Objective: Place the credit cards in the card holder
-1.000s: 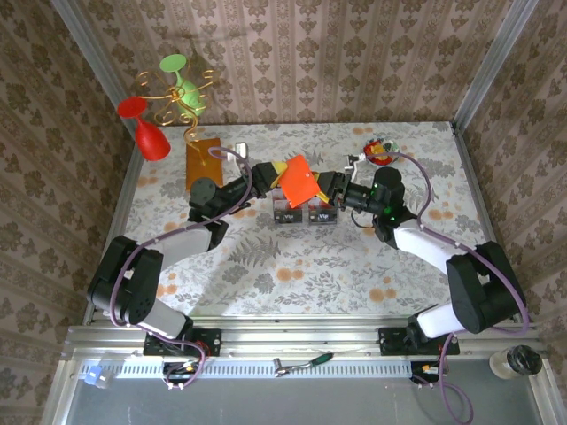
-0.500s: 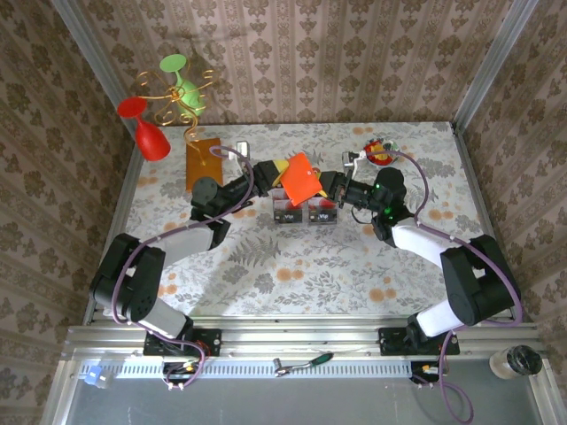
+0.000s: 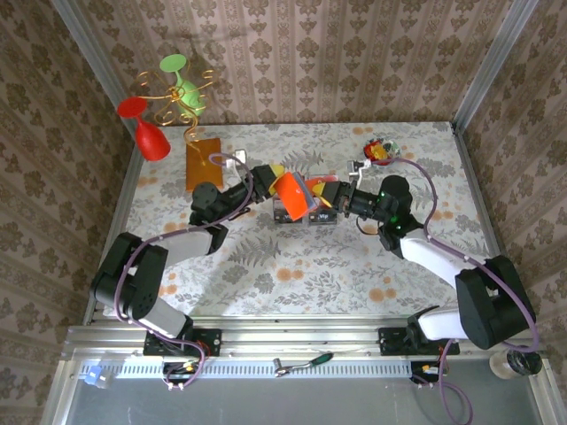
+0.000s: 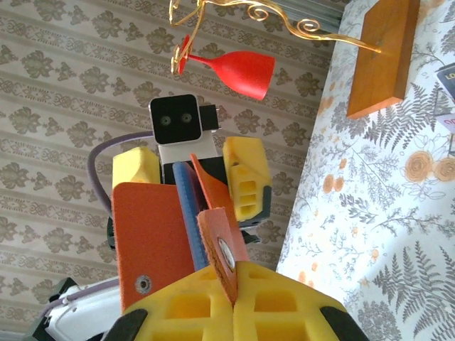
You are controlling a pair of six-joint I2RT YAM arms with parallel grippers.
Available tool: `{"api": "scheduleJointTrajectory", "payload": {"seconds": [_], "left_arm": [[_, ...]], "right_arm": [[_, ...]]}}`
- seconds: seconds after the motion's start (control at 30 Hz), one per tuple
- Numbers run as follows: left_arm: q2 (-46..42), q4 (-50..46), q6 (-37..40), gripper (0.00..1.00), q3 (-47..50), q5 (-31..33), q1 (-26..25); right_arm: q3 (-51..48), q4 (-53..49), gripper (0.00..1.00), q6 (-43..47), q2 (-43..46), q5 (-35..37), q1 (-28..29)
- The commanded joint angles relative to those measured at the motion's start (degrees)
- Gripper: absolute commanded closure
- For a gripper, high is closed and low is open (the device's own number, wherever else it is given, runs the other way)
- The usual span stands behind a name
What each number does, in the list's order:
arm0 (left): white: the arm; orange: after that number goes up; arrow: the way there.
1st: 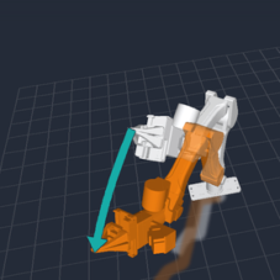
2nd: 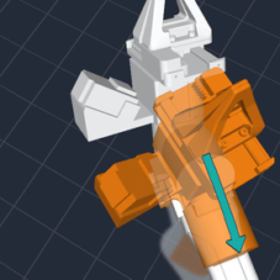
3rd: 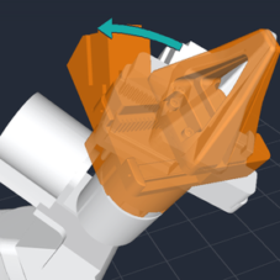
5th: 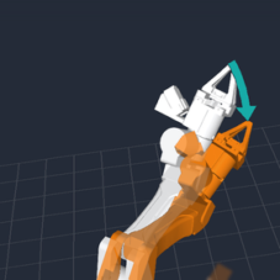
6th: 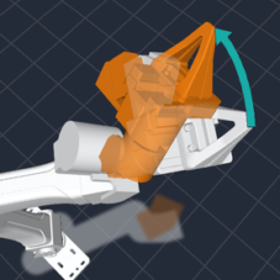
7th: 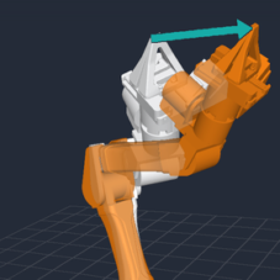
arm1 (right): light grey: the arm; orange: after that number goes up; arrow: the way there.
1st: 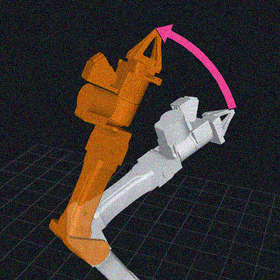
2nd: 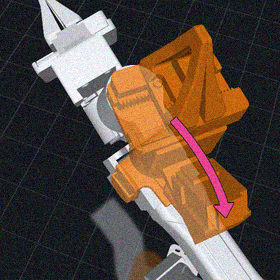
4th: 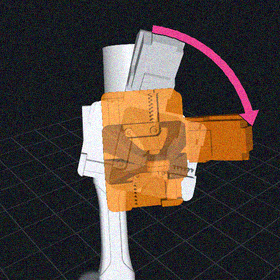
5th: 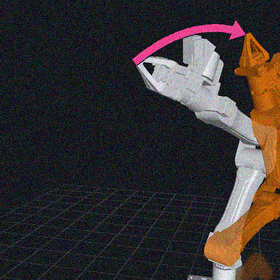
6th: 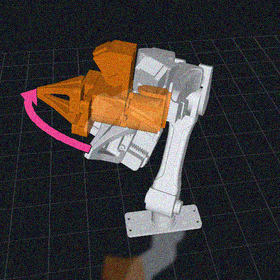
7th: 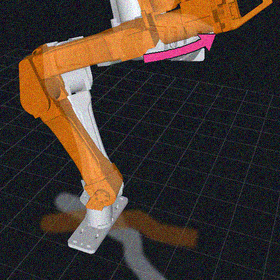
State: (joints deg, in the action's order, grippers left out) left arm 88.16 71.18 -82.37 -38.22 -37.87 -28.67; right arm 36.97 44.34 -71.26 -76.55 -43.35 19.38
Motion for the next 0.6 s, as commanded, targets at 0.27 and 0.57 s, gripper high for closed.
{"api": "scheduleJointTrajectory", "payload": {"seconds": [0.27, 0.57], "left_arm": [[2.19, 1.55, 3.54, 0.43, 5.08, 3.82, -0.29], [2.42, -6.80, 9.04, 0.42, 6.93, 7.66, -3.15]], "right_arm": [[-7.00, 0.19, 1.00, 1.92, 0.72, 4.92, 1.45], [-11.99, 3.88, 1.00, 1.39, -1.59, 7.60, 2.29]]}}
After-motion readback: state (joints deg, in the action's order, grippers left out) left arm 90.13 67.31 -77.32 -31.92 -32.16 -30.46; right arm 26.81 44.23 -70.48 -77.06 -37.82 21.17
